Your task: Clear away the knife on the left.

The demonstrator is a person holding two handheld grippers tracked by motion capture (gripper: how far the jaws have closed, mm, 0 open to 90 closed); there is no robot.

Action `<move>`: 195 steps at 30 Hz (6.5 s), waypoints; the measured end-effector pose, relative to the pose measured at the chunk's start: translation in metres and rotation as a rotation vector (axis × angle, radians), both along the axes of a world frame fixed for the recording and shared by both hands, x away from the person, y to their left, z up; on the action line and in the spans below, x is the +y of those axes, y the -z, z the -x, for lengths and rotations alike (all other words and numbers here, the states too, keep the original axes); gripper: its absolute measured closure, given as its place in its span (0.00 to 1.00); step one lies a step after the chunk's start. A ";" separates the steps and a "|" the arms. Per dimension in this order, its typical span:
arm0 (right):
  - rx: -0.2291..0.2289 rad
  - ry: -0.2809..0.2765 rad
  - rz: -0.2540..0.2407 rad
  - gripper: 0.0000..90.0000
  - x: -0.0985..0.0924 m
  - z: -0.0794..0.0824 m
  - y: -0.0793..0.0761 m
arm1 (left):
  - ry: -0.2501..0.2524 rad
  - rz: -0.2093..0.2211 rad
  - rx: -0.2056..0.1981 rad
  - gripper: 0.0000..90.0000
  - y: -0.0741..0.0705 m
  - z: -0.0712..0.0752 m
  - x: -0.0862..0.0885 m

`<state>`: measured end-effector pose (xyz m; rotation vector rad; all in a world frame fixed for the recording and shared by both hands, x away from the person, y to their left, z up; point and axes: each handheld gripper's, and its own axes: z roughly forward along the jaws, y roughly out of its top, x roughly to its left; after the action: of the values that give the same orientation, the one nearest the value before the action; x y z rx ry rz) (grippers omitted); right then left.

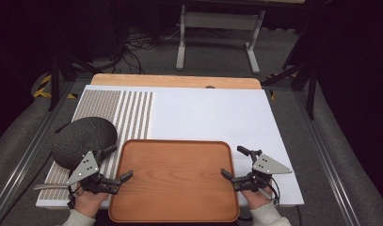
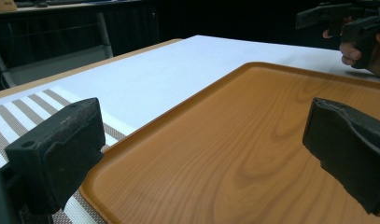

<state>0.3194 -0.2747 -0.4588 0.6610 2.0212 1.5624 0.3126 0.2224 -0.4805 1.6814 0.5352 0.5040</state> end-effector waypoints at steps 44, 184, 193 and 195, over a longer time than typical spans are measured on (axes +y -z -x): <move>0.007 -0.006 -0.015 0.02 -0.001 -0.001 -0.001 | 0.171 -0.218 0.093 0.04 -0.058 0.001 0.016; 0.019 -0.050 -0.026 0.03 -0.002 -0.001 -0.002 | 0.314 -1.283 0.396 0.89 -0.080 -0.013 0.088; 0.022 -0.047 -0.027 0.03 -0.002 -0.002 -0.002 | 0.264 -1.140 0.438 0.89 -0.097 -0.013 0.085; 0.024 -0.046 -0.028 0.03 -0.002 -0.002 -0.002 | 0.247 -1.109 0.453 0.89 -0.099 -0.013 0.083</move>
<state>0.3213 -0.2772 -0.4571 0.6509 2.0486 1.6188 0.3259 0.3050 -0.3819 2.9214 0.3581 0.2190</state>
